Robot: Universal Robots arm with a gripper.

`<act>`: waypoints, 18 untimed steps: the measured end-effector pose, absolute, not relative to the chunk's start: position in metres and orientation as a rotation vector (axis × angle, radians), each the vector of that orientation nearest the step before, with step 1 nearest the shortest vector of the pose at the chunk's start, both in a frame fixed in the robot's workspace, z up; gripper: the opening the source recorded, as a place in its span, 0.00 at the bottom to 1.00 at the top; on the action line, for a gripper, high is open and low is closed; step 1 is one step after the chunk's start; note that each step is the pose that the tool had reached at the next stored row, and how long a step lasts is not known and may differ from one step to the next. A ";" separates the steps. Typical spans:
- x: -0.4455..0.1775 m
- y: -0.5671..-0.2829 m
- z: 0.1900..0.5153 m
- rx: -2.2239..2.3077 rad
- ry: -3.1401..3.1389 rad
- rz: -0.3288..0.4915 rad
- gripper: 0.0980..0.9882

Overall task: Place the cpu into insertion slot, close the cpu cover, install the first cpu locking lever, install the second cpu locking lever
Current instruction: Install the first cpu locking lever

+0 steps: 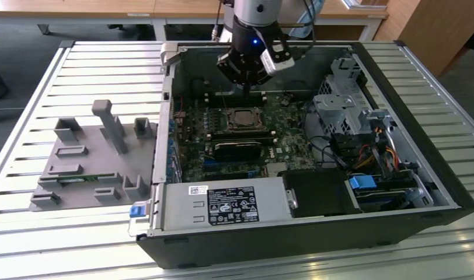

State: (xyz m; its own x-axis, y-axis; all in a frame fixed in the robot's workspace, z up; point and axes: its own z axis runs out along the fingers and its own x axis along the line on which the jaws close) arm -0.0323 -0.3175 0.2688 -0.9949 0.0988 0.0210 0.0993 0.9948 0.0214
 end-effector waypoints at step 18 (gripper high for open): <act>-0.048 -0.317 0.265 0.015 -3.138 -0.073 0.01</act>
State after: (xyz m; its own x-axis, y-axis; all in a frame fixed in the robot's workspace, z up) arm -0.0484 -0.3174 0.2651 -0.9999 -0.0098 0.0028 -0.0096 0.9989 0.0464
